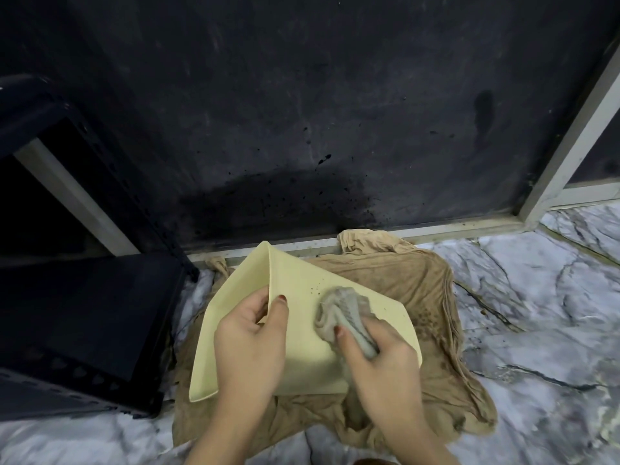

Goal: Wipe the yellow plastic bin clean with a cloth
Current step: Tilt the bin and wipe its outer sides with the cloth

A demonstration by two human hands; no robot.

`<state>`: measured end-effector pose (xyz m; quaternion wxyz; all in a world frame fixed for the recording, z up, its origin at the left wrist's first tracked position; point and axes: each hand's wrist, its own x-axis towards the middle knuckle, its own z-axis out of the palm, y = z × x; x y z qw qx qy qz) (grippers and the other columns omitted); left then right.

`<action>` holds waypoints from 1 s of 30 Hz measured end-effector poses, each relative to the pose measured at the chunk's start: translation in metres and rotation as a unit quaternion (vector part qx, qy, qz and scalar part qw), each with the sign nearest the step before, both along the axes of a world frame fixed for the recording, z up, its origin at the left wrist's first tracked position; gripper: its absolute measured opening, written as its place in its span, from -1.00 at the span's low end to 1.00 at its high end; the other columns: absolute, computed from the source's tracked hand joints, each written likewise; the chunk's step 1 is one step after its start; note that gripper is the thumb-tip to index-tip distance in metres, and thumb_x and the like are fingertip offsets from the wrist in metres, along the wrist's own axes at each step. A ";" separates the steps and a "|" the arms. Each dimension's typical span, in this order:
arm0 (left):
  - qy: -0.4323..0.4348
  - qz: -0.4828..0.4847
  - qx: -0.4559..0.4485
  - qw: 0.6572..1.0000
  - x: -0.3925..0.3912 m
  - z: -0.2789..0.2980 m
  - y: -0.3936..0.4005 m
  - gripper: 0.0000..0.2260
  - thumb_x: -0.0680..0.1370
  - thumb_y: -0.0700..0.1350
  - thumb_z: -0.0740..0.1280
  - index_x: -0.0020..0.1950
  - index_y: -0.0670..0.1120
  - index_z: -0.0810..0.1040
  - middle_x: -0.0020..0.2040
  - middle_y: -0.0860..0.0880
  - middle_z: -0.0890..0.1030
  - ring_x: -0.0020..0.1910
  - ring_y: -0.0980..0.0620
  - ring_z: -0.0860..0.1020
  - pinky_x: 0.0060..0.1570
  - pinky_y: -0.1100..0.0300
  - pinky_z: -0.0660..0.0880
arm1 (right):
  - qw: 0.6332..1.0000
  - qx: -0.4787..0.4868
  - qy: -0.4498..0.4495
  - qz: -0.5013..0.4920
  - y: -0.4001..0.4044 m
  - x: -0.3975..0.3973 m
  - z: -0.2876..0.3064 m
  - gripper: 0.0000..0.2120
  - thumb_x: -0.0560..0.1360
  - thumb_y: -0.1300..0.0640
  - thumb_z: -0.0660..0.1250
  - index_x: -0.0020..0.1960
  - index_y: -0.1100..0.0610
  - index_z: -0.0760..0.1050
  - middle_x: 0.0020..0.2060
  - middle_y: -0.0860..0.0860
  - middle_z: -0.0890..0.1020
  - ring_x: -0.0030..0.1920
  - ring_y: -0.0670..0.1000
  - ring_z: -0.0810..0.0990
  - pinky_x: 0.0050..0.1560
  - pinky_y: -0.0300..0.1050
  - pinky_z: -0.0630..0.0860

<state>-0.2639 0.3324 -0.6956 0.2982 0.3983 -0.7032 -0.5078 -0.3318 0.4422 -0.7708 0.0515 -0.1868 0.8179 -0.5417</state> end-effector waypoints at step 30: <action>-0.019 0.021 -0.021 0.999 -0.003 -0.001 -0.004 -0.75 0.54 -0.21 0.25 -0.31 0.02 0.55 -0.64 0.20 0.43 -0.61 0.22 0.35 -0.56 0.43 0.25 | 0.965 0.086 -0.199 -0.145 0.037 -0.073 -0.062 -0.70 0.46 0.00 0.32 -0.01 0.23 0.59 -0.20 0.21 0.62 -0.09 0.24 0.54 -0.10 0.02 0.44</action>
